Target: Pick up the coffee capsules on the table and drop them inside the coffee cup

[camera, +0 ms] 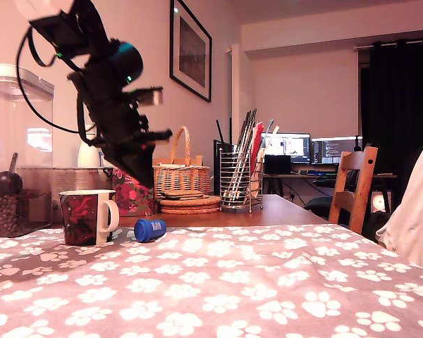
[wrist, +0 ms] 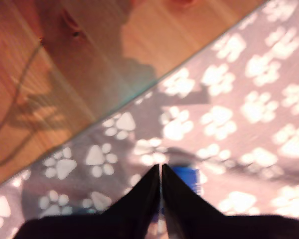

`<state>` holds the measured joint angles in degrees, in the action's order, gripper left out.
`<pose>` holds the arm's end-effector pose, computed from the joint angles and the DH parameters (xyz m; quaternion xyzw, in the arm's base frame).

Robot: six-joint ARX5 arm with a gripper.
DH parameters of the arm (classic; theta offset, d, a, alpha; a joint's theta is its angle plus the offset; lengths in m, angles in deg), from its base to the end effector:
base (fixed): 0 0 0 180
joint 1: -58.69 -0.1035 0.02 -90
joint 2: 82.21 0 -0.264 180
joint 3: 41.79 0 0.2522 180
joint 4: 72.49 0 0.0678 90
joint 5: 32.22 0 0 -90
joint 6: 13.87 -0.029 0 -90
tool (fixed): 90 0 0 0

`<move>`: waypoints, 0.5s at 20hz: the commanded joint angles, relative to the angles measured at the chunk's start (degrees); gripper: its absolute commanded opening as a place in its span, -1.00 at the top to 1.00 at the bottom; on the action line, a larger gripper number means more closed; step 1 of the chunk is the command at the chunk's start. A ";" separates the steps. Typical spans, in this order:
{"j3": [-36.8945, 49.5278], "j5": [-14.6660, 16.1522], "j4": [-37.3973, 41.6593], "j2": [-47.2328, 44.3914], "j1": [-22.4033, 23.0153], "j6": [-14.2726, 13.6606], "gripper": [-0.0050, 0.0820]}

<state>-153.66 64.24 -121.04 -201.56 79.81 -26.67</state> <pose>0.4218 -0.1664 0.2207 0.1551 0.4395 -0.2611 0.8454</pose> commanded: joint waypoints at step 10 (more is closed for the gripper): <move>-3.28 -1.79 -2.56 -7.78 0.81 -5.25 0.93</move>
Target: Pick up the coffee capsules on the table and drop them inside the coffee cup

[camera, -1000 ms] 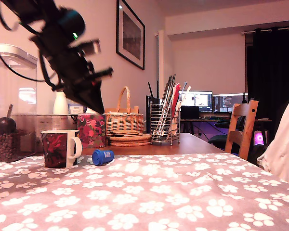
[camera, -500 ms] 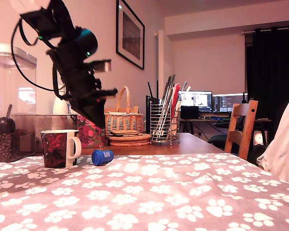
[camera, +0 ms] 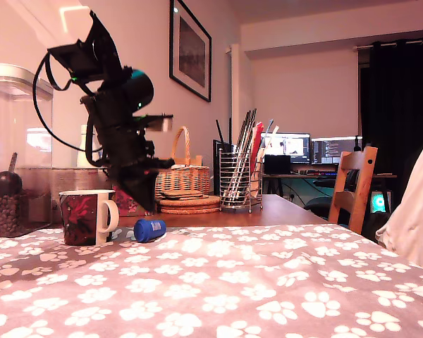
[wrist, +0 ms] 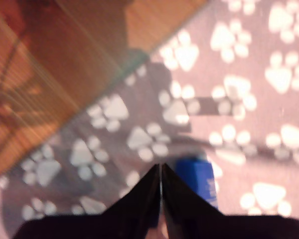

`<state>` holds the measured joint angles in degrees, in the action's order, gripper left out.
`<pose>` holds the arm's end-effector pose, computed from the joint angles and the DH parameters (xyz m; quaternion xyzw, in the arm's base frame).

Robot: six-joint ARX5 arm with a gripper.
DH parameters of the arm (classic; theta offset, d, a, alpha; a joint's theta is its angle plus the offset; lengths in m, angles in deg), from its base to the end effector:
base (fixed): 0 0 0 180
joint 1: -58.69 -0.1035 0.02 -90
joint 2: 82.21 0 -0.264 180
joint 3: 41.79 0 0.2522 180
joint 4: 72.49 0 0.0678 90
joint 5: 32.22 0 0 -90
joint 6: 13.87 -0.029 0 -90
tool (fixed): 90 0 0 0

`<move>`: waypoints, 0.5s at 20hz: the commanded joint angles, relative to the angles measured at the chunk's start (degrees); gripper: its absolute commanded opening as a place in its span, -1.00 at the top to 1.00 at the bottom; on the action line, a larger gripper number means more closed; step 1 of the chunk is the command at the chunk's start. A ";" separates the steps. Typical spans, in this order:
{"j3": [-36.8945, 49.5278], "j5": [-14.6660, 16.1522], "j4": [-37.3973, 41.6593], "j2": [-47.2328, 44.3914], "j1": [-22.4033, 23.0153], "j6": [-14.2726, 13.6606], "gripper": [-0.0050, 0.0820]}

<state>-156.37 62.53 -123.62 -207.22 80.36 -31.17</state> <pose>0.4318 -0.1741 0.1890 0.2002 0.4709 -0.2702 0.8156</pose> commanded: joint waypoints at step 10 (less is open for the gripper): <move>-0.57 0.85 -1.62 -2.95 1.29 -1.18 0.93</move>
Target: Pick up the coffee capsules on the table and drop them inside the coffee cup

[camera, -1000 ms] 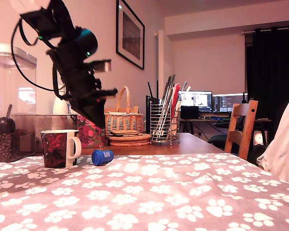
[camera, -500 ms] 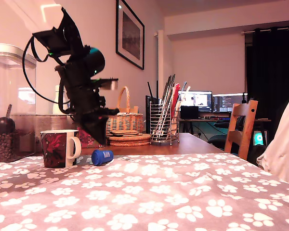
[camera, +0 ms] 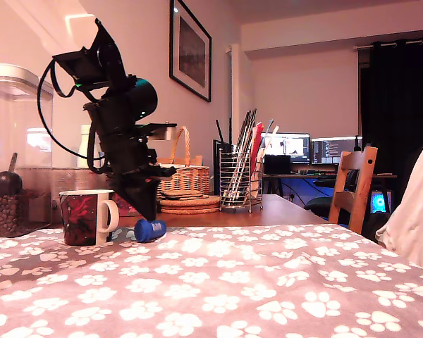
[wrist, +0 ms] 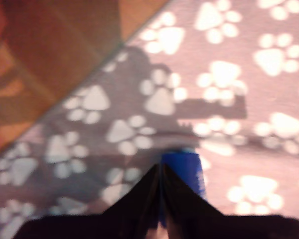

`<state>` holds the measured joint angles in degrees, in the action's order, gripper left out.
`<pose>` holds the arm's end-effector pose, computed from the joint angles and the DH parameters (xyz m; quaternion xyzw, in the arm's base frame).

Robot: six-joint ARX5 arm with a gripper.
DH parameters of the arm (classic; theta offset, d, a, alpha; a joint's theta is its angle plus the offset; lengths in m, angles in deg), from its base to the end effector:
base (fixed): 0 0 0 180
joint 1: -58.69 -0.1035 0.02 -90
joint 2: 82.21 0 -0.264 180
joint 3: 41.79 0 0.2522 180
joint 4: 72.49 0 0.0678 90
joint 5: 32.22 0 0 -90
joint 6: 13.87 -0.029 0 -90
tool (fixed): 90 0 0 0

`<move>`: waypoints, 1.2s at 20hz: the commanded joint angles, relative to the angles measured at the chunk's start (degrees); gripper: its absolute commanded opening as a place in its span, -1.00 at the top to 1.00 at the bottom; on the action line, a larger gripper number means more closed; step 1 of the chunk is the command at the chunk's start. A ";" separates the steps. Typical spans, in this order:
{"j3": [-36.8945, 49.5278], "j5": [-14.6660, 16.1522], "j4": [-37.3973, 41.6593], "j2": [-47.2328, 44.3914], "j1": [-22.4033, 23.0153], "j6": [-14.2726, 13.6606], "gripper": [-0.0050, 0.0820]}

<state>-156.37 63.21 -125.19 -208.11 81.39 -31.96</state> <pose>0.4274 -0.1818 0.1809 0.2079 0.4851 -0.2859 0.7998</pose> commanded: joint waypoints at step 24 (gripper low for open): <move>-0.57 1.64 3.48 -3.85 2.16 -1.86 0.93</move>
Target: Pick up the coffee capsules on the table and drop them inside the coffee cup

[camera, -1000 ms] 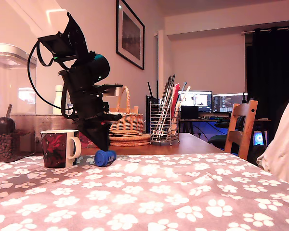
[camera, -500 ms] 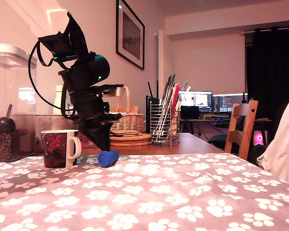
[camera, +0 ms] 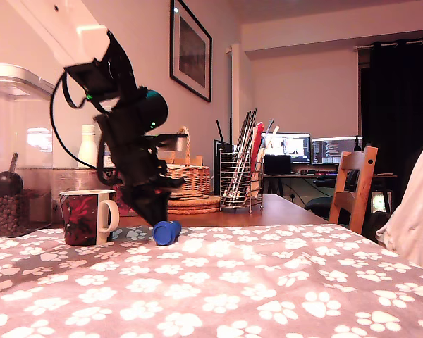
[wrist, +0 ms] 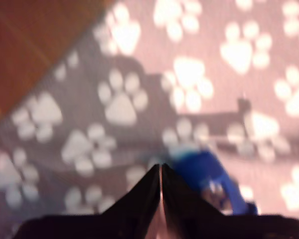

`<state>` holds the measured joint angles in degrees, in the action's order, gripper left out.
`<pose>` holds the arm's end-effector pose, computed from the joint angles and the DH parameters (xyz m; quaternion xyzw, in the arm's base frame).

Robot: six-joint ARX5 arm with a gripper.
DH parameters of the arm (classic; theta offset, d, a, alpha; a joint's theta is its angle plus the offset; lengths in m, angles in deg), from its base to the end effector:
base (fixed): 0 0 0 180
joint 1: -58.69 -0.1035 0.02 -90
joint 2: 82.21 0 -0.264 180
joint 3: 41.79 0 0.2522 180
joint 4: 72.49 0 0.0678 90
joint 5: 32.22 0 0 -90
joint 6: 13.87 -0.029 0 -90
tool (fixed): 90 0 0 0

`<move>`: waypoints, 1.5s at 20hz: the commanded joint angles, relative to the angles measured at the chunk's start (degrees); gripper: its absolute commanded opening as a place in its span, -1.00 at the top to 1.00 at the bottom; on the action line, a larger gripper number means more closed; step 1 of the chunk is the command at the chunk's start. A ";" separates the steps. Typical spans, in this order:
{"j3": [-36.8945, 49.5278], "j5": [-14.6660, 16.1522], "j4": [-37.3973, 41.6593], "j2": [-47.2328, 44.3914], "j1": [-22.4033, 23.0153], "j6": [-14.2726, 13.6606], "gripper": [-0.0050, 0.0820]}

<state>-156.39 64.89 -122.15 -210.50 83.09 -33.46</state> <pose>0.4283 -0.1982 0.1647 0.2171 0.4723 -0.3160 0.7937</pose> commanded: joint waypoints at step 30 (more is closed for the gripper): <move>-0.57 7.78 -3.04 -2.21 3.45 -2.54 0.93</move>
<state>-156.39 72.70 -125.35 -211.37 86.72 -36.59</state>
